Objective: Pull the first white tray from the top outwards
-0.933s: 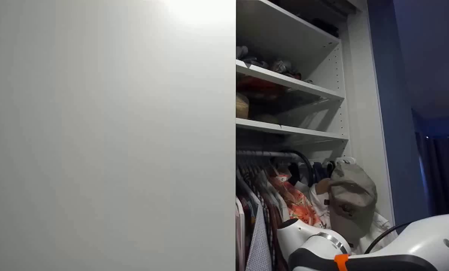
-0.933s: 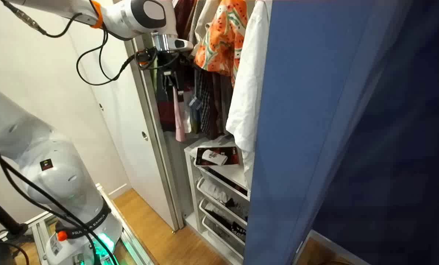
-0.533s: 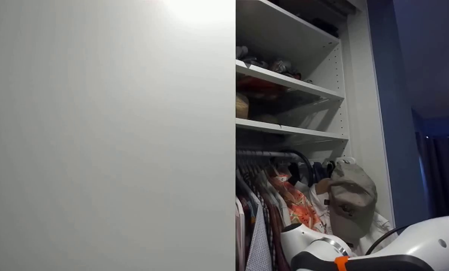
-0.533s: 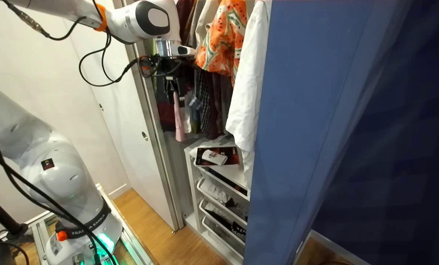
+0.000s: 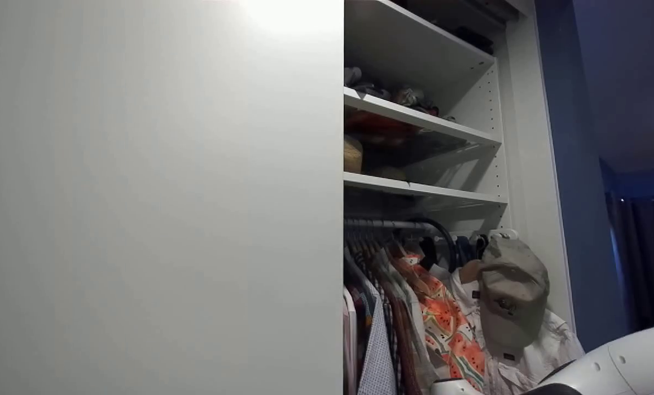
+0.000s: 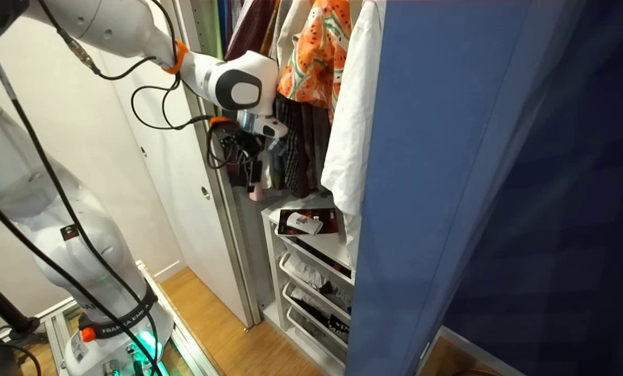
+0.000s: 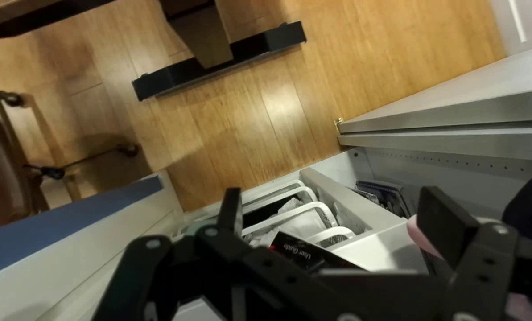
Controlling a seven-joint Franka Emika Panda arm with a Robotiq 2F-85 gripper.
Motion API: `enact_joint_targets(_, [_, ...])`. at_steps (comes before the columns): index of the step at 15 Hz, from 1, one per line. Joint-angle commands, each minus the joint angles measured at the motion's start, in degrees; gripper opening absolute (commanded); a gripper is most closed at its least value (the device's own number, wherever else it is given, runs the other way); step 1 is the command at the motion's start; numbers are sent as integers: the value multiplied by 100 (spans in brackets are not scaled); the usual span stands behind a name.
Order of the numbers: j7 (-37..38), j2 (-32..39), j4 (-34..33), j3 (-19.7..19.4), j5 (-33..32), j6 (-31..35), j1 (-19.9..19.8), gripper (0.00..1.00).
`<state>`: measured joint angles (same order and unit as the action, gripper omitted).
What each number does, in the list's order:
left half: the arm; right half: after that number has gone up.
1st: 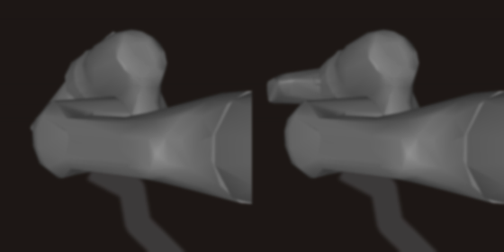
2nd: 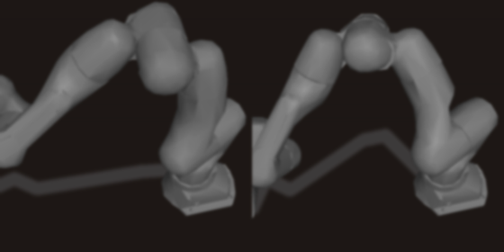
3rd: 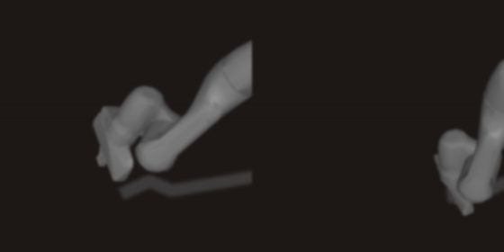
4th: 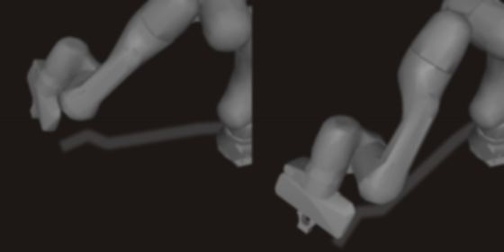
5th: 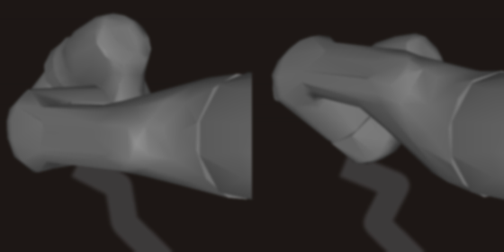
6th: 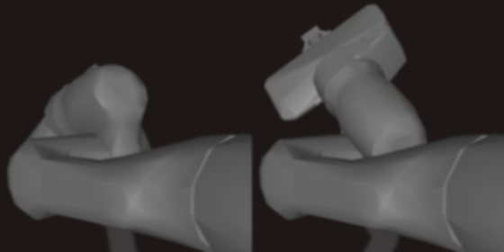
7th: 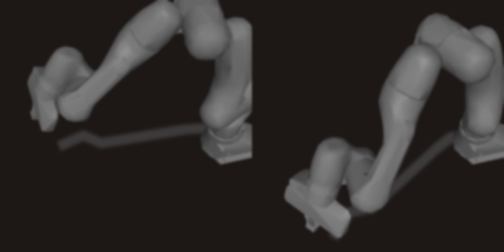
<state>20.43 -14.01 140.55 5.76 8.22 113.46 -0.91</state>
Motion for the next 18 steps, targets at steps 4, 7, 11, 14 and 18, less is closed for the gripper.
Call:
enact_joint_targets(4, [813,381,1252,-96,703,1411,33,100])
enact_joint_targets(7, [1709,448,1801,-19,536,2157,17,100])
enact_joint_targets(11, [2903,897,1823,-80,331,2584,-81,100])
enact_joint_targets(14, [2739,830,1797,-186,598,2561,24,100])
enact_joint_targets(18, [2754,831,1746,-238,808,2706,17,100])
